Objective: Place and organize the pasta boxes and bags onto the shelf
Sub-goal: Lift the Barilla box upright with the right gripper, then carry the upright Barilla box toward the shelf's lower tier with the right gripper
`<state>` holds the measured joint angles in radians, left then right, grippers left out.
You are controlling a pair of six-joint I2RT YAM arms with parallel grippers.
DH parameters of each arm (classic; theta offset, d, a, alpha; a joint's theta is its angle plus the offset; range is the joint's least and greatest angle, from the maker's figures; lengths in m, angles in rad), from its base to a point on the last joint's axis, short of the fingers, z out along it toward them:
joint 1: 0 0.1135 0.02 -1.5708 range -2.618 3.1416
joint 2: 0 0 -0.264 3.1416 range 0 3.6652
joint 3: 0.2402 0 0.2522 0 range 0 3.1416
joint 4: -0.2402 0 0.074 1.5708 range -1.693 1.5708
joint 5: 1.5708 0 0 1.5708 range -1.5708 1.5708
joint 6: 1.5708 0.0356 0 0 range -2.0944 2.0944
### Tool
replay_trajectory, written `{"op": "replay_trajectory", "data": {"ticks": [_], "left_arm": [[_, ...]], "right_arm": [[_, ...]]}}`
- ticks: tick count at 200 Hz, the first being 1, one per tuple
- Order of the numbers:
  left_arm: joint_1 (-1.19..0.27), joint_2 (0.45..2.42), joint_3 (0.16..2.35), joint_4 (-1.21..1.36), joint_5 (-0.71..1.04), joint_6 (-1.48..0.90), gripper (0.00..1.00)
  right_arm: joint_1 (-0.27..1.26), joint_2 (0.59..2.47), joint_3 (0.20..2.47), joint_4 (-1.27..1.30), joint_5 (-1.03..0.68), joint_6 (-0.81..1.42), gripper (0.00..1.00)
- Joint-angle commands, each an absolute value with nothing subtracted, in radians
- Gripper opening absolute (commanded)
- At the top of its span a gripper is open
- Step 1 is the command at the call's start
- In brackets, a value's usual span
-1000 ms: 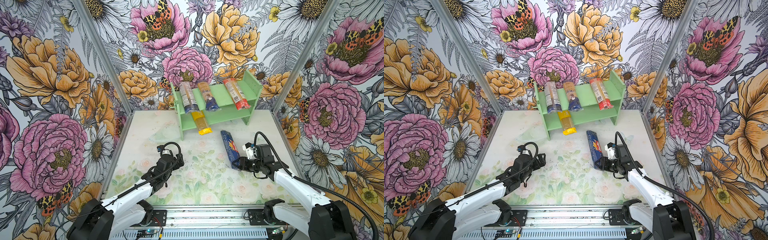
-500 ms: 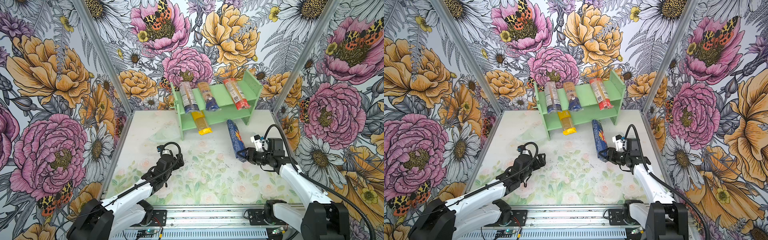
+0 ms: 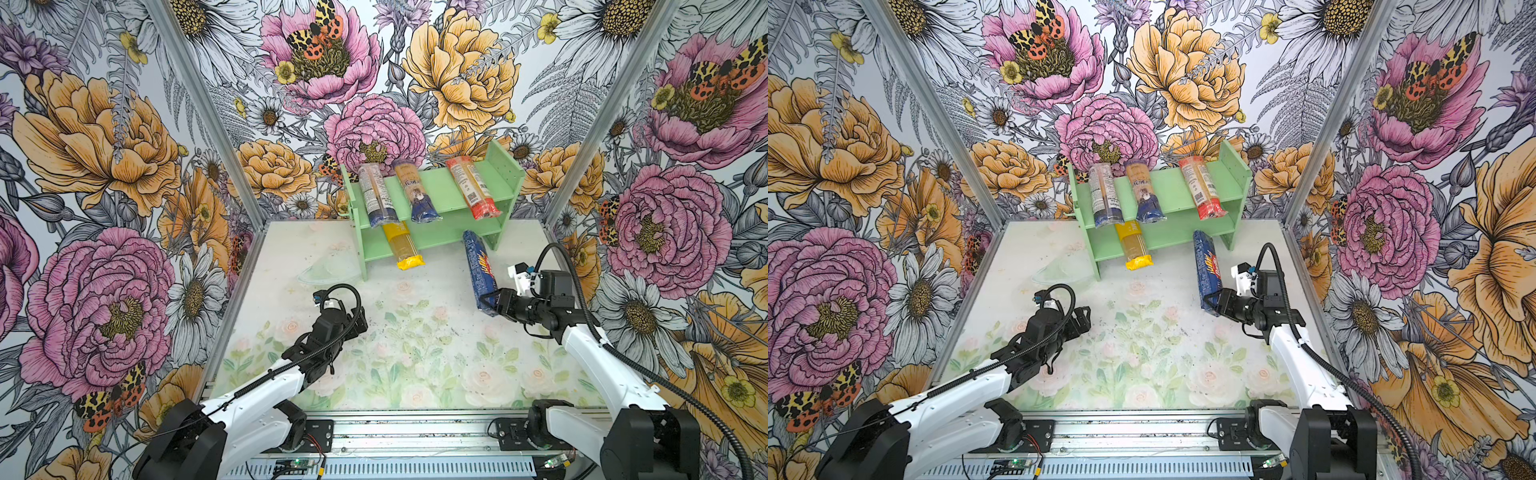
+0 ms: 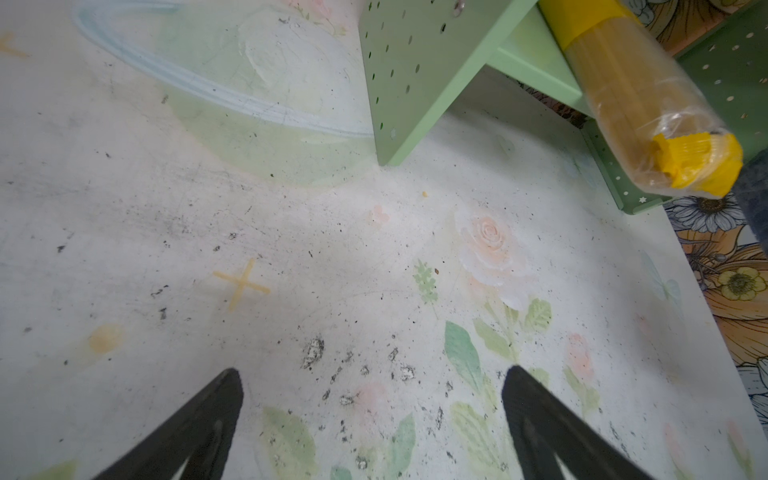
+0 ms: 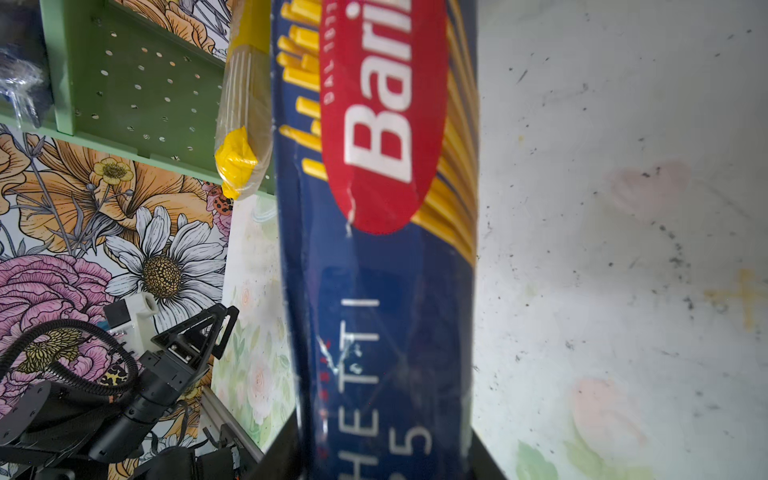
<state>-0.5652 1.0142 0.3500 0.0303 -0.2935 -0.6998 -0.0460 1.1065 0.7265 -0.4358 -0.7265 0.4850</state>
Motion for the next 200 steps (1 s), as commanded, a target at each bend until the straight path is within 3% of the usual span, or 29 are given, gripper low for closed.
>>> {"op": "replay_trajectory", "data": {"ticks": [1, 200], "left_arm": [[-0.555, 0.988, 0.361, 0.038, -0.275, -0.681, 0.99], [-0.533, 0.961, 0.392, -0.011, -0.243, -0.658, 0.99]], "right_arm": [[-0.049, 1.137, 0.837, -0.282, -0.773, 0.445, 0.00], [-0.037, 1.385, 1.051, -0.265, -0.743, 0.435, 0.00]]}}
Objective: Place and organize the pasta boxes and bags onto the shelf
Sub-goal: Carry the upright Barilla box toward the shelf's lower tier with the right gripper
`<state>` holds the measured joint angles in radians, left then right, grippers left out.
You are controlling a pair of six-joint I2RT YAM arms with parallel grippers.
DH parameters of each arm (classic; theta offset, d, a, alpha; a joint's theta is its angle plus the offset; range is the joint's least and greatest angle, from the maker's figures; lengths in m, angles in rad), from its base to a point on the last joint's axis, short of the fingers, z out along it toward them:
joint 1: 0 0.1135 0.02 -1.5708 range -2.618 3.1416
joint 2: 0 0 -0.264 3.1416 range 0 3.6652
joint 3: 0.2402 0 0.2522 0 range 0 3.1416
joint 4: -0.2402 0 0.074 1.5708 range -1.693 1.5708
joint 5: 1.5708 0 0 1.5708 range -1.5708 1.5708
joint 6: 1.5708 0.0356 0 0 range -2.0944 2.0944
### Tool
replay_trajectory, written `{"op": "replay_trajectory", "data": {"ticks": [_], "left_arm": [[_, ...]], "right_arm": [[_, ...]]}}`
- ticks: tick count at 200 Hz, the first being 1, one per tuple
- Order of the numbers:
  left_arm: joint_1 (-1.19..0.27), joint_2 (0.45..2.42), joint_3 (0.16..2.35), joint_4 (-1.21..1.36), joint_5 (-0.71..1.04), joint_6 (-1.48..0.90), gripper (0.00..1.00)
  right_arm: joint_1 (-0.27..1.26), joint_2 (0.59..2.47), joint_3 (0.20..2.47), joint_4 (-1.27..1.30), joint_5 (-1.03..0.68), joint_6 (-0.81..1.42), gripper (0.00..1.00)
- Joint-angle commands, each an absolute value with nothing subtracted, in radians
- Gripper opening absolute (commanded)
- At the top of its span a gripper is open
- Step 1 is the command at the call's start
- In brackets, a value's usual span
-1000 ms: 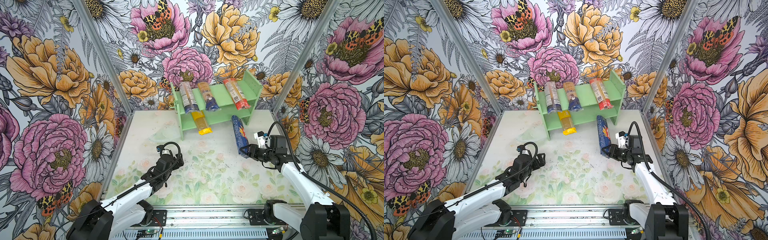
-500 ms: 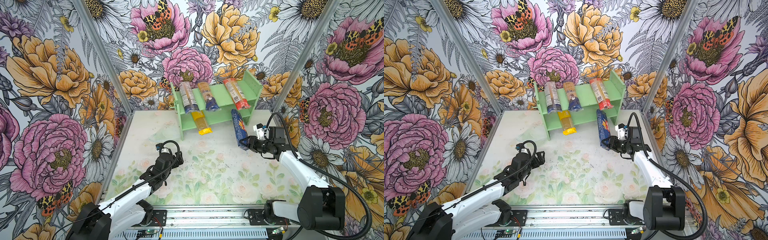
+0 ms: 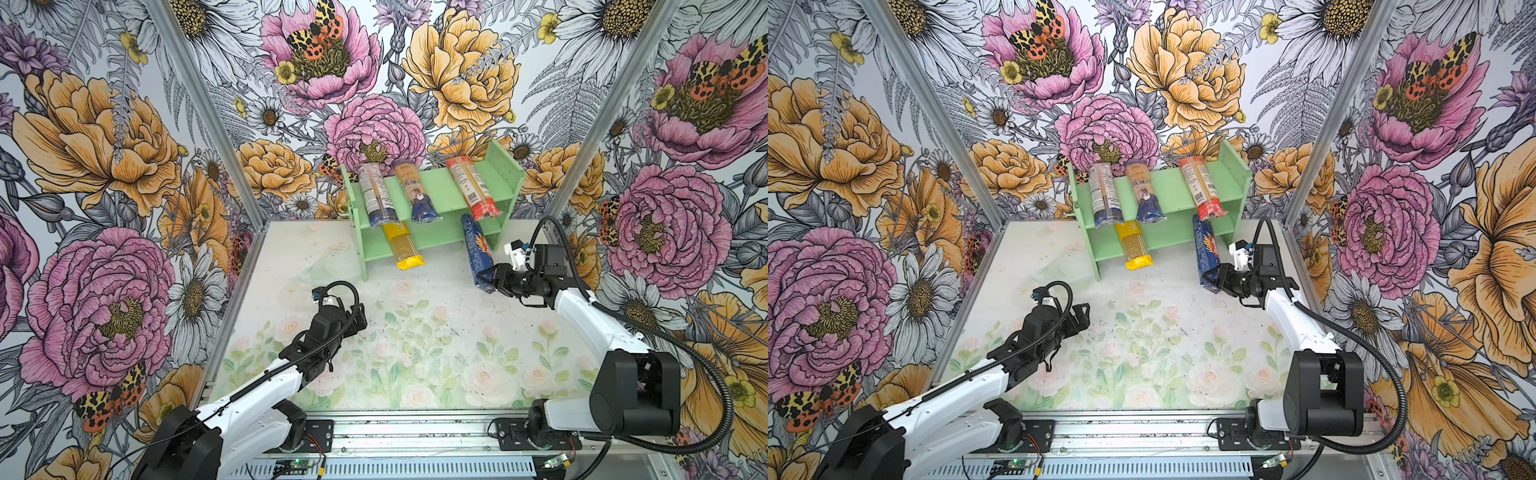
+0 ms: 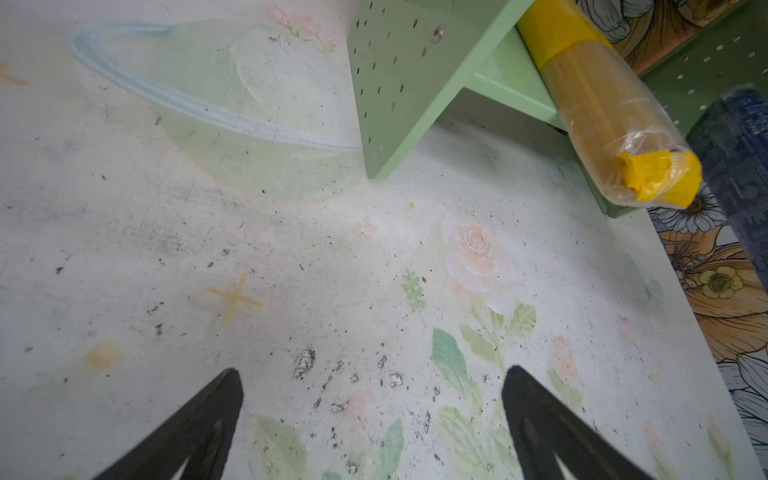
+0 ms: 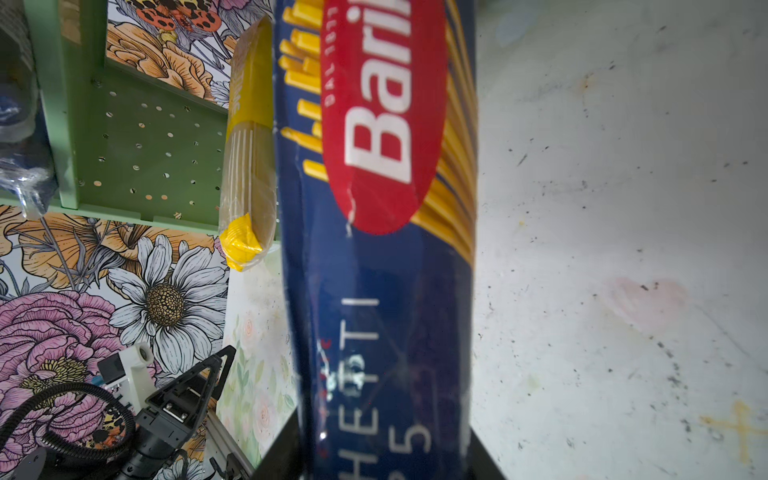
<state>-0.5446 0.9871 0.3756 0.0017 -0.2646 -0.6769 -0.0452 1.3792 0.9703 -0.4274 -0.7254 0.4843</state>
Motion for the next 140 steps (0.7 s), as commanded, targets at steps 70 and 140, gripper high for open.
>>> {"op": "replay_trajectory", "data": {"ticks": [70, 140], "left_arm": [[-0.520, 0.936, 0.405, -0.040, -0.247, -0.649, 0.99], [-0.518, 0.924, 0.403, -0.049, -0.249, -0.662, 0.99]], "right_arm": [[-0.006, 1.492, 1.121, -0.204, -0.715, 0.414, 0.00], [0.044, 1.586, 1.212, -0.178, -0.628, 0.341, 0.00]]}}
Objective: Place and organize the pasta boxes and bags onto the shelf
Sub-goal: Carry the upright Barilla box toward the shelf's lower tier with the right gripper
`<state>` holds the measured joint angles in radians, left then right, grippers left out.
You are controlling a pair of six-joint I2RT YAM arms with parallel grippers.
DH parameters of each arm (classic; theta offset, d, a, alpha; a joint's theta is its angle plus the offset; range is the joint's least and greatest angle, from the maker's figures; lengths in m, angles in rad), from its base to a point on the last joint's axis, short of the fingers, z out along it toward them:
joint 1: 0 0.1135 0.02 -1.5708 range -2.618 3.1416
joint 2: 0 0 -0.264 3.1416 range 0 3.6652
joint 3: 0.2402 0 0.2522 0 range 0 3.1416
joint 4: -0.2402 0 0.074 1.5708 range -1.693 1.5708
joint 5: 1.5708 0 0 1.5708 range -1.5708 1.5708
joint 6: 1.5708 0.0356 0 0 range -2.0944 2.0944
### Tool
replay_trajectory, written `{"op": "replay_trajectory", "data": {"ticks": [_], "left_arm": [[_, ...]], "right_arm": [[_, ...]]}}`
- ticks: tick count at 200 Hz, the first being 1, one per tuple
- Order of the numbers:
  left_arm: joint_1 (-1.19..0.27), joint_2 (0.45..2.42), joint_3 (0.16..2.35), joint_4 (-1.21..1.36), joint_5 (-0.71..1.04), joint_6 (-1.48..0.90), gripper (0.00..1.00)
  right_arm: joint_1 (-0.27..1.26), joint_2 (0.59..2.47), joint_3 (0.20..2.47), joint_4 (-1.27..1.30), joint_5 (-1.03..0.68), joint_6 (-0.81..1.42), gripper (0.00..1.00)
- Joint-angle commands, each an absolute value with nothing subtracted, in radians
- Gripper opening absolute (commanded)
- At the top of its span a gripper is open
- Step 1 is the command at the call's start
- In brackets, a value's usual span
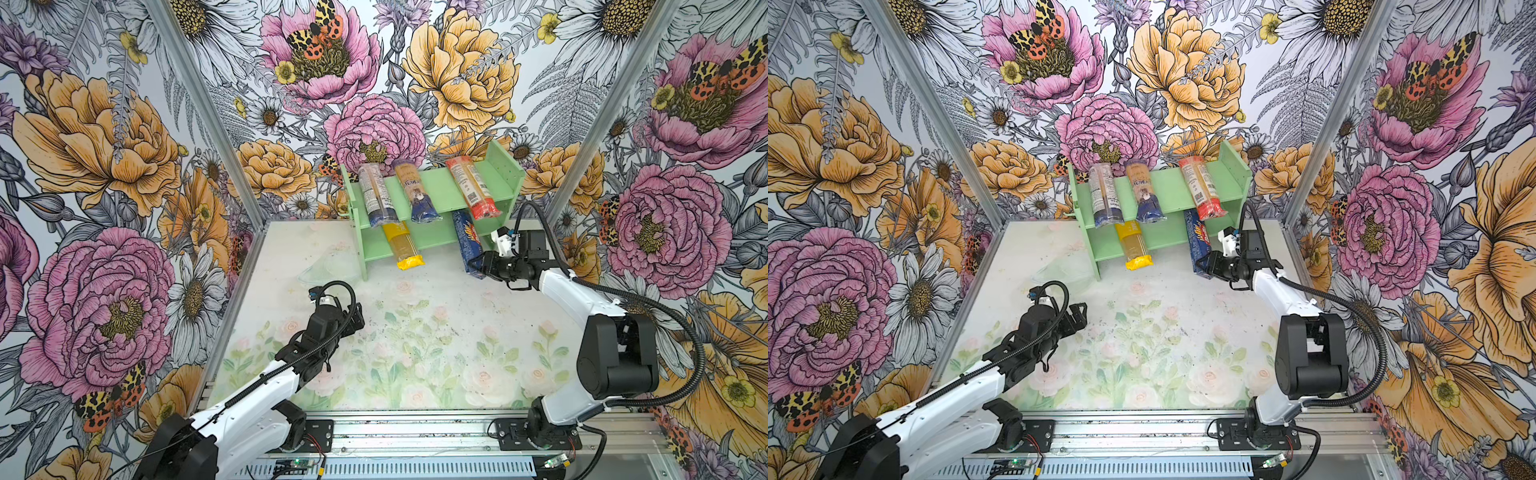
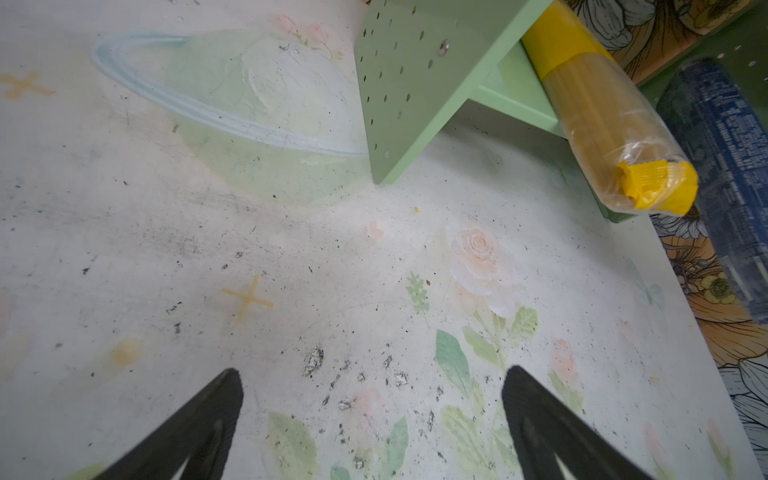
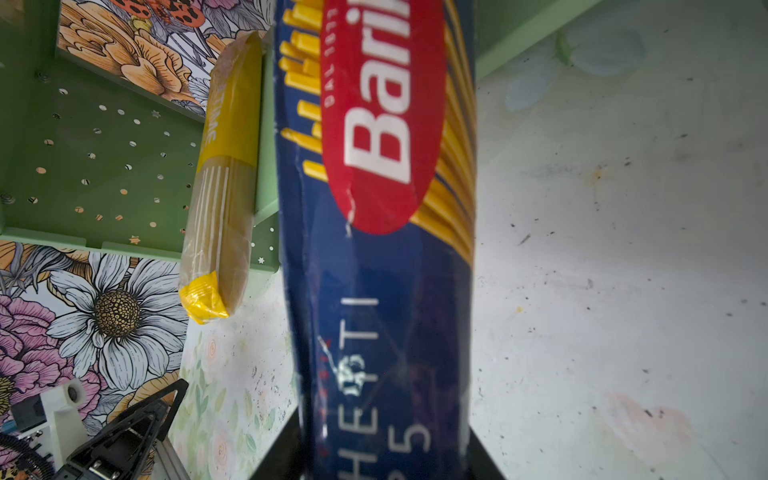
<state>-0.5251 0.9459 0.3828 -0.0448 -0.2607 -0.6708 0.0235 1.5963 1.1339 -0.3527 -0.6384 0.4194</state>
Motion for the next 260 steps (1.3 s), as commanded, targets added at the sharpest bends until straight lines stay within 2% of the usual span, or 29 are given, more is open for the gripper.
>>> {"op": "replay_trajectory", "data": {"ticks": [1, 55, 139, 192, 260], "left_arm": [[-0.518, 0.924, 0.403, -0.049, -0.249, -0.662, 0.99], [-0.513, 0.914, 0.405, -0.058, -0.251, -0.654, 0.99], [-0.508, 0.905, 0.402, -0.057, -0.246, -0.655, 0.99], [-0.508, 0.908, 0.405, -0.053, -0.240, -0.658, 0.99], [-0.509, 0.904, 0.405, -0.055, -0.237, -0.658, 0.99]], "right_arm": [[0.045, 1.587, 1.212, -0.177, -0.625, 0.339, 0.00], [0.104, 1.546, 1.142, -0.121, -0.474, 0.281, 0.00], [0.145, 1.351, 0.914, 0.011, -0.296, 0.209, 0.00], [0.202, 1.321, 0.946, -0.060, -0.148, 0.092, 0.00], [0.326, 1.354, 0.993, -0.088, 0.123, -0.012, 0.00]]}}
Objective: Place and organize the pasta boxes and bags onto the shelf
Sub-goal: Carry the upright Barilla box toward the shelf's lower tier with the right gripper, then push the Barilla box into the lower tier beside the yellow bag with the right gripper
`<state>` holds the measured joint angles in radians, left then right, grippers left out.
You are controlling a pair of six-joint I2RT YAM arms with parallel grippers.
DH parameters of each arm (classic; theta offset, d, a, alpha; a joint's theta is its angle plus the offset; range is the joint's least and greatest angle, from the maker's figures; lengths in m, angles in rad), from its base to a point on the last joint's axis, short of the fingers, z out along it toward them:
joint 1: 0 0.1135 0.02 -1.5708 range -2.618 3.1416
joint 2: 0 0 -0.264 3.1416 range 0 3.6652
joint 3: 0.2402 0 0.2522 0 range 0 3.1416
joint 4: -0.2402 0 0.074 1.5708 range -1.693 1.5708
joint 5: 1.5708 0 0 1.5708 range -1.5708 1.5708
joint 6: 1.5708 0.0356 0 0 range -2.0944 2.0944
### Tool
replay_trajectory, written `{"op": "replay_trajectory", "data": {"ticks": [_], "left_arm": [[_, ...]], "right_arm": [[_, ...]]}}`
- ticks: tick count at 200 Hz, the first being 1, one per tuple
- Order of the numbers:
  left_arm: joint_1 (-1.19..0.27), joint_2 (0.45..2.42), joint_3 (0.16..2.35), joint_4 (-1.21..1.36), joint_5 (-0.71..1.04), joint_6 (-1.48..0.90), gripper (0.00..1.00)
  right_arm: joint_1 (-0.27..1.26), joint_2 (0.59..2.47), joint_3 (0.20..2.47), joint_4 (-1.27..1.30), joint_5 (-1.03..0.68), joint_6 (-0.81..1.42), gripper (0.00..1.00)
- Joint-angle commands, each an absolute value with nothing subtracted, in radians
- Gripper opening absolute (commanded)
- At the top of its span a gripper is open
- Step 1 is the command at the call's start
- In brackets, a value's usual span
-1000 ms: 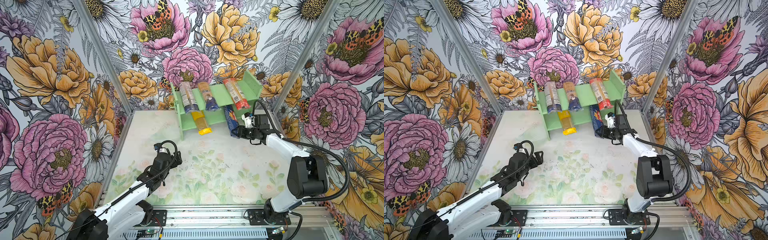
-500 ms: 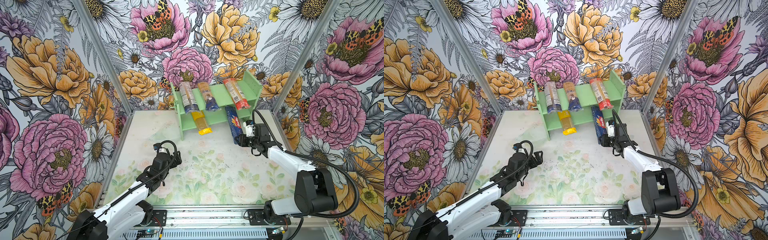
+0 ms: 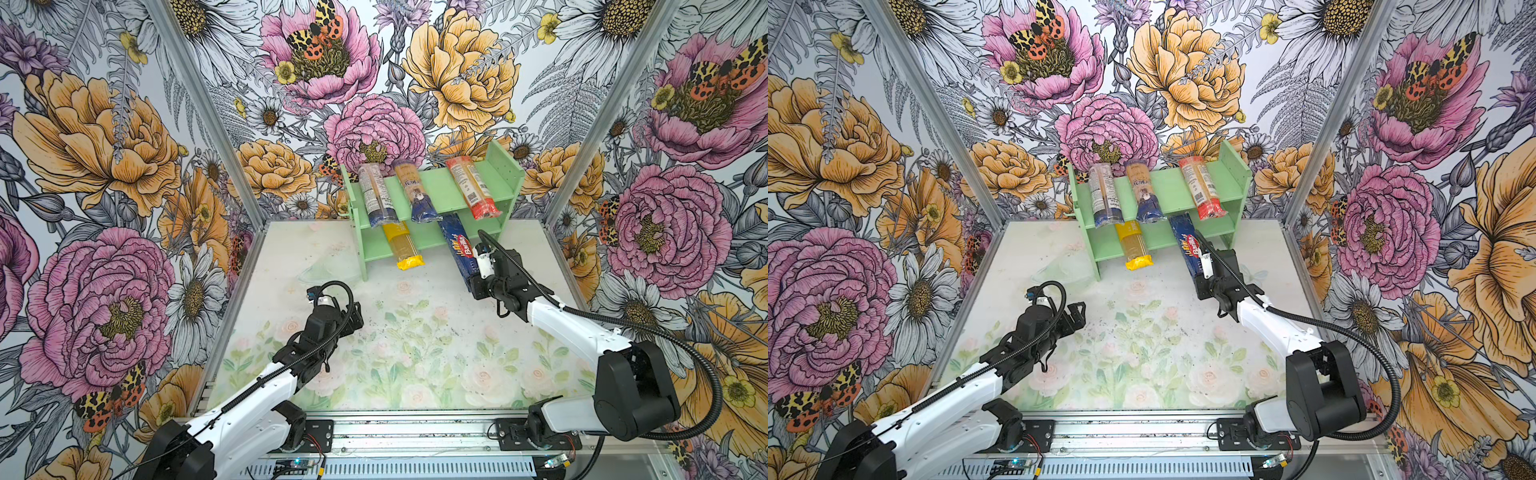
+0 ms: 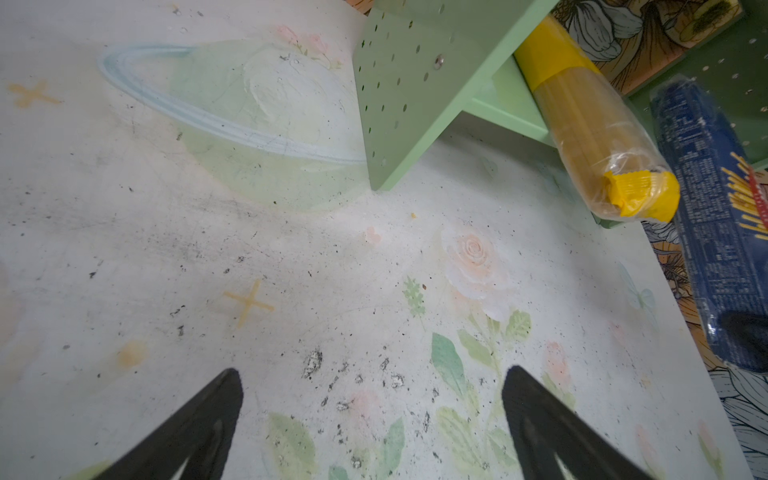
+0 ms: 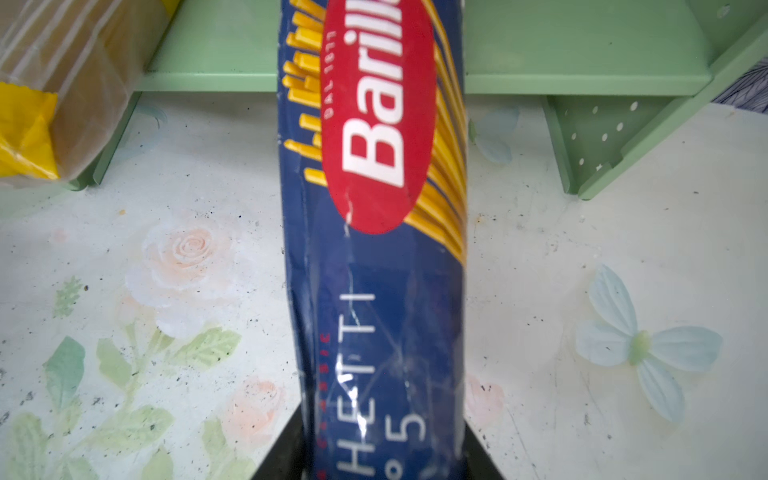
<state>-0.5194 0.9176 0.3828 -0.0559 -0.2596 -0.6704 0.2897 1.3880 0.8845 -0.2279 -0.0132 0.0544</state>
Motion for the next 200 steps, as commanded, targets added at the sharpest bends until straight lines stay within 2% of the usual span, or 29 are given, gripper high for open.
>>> {"op": "replay_trajectory", "data": {"ticks": [1, 87, 200], "left_arm": [[-0.509, 0.903, 0.405, -0.054, -0.237, -0.658, 0.99], [-0.509, 0.907, 0.403, -0.047, -0.236, -0.657, 0.99], [-0.507, 0.911, 0.402, -0.039, -0.233, -0.656, 0.99]], "right_arm": [[0.327, 1.356, 0.994, -0.088, 0.127, -0.012, 0.00], [0.376, 1.475, 1.146, -0.152, 0.313, -0.067, 0.00], [0.392, 1.560, 1.240, -0.155, 0.404, -0.074, 0.00]]}}
